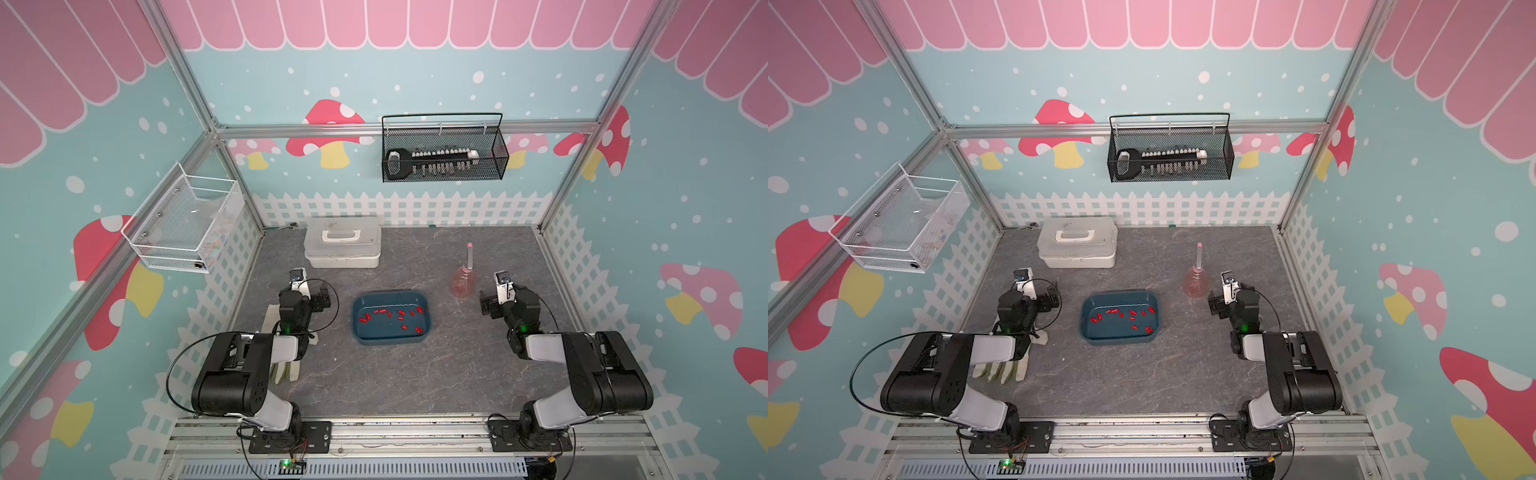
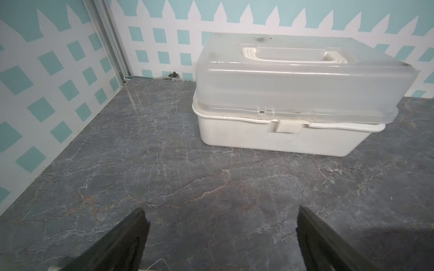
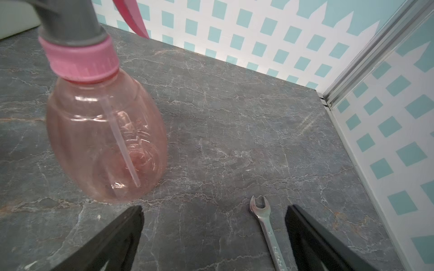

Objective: Take the screw protection sleeves out of the storage box
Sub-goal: Pick up the screw protection sleeve from the storage box.

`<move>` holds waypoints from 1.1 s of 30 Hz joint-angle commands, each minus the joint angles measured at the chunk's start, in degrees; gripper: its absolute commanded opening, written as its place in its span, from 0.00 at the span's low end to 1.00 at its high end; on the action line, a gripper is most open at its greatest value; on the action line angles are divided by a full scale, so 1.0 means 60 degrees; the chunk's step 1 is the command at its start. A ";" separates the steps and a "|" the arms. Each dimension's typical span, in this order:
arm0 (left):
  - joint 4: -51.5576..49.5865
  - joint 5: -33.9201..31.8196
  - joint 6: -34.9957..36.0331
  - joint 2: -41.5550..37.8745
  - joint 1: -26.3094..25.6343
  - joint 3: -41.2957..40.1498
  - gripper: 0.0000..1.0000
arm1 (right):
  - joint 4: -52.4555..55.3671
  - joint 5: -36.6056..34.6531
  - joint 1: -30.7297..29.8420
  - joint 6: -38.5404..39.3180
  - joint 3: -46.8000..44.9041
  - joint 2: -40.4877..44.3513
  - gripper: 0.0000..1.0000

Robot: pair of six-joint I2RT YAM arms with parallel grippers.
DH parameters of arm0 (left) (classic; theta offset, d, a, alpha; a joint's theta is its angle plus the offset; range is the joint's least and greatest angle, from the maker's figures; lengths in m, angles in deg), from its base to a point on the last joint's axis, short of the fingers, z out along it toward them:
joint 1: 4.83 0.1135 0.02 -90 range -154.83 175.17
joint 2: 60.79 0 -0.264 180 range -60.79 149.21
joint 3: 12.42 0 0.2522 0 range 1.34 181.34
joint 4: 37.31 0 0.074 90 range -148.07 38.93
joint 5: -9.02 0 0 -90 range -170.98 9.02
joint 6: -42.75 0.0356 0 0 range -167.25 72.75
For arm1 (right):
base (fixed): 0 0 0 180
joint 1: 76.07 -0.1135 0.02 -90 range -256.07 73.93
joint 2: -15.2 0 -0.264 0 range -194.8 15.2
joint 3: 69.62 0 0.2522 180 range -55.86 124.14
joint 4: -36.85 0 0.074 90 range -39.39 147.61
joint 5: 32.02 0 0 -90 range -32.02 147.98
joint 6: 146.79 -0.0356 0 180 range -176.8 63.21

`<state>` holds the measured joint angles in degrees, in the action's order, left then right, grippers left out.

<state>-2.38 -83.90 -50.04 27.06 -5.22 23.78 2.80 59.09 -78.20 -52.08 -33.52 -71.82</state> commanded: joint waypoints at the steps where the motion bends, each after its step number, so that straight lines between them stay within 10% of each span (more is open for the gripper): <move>1: -0.0004 0.0105 0.0047 -0.0049 0.0038 0.0084 0.99 | -0.0046 0.0065 0.0020 0.0065 0.0036 -0.0001 1.00; 16: -0.0016 0.0053 0.0076 -0.0052 0.0006 0.0083 0.99 | -0.0053 0.0065 0.0028 0.0055 0.0011 0.0017 1.00; 19: -0.0084 -0.1690 -0.0024 -0.0383 -0.0440 0.0056 0.99 | -0.0284 0.0487 0.0017 0.0230 -0.0133 0.0213 1.00; 23: -0.2200 -0.2334 0.0014 -0.2161 -0.0752 0.0410 1.00 | 0.2963 -0.0148 -0.0216 -0.0207 0.0651 0.2184 1.00; 29: -0.8146 -0.3301 -0.3716 -0.4447 -0.1085 0.2381 0.99 | 0.8326 -0.0192 -0.0216 -0.2376 0.2841 0.4178 1.00; 33: -0.9028 -0.1544 -0.5688 -0.4985 -0.1094 0.2737 0.99 | 0.9763 -0.0369 -0.0213 -0.4239 0.3027 0.5790 1.00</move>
<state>-43.91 -98.63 -71.17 -1.48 -11.51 40.98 47.17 57.93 -79.23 -67.58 -14.91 -41.55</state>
